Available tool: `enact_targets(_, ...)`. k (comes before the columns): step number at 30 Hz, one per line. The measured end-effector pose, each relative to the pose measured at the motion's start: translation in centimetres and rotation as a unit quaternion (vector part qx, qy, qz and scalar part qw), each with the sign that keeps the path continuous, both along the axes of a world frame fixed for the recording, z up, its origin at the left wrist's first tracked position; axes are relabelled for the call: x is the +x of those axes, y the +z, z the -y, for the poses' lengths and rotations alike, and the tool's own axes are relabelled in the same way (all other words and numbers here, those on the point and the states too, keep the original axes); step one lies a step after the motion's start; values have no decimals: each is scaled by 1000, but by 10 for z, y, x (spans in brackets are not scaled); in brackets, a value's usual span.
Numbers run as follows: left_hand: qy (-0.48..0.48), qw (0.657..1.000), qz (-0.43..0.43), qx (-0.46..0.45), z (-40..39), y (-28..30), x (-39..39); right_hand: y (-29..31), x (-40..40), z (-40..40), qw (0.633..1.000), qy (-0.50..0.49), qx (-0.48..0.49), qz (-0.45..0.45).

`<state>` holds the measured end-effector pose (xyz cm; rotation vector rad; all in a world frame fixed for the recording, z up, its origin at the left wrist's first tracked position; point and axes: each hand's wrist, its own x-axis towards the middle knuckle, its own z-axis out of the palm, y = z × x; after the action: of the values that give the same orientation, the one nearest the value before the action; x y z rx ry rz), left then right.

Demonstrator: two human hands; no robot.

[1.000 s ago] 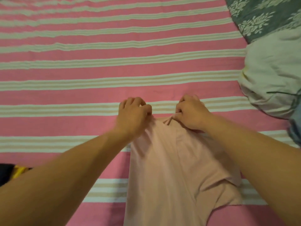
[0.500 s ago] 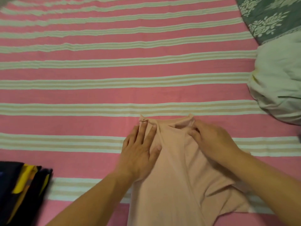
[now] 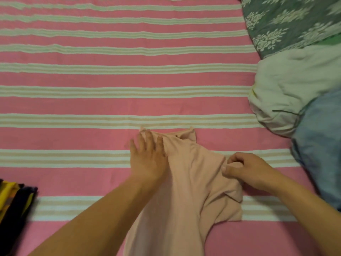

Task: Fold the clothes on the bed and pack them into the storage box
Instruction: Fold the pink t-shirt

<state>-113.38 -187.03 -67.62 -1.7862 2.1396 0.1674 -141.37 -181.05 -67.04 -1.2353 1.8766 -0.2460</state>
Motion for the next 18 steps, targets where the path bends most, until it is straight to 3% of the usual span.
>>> enact_targets(3,-36,986,-145,-80,-63,11,-33,0,1,2,997,-13,23,66)
enact_targets(6,-11,972,-234,-29,-131,-7,-38,1,4,-1,991,-60,-16,115)
enact_targets(9,-24,977,-211,-5,-154,-37,-27,3,4,-17,976,-127,-76,159)
enact_targets(12,-32,981,-193,10,-150,-49,-27,4,2,-28,979,-111,-75,154)
enact_targets(15,-38,986,-154,50,-141,-30,-39,5,2,-20,990,-74,-74,91)
enact_targets(17,15,982,-163,98,-140,-4,-50,7,4,-14,993,-75,-69,65)
enact_targets(18,25,980,-188,66,-143,8,-57,6,4,-11,991,-93,-60,81)
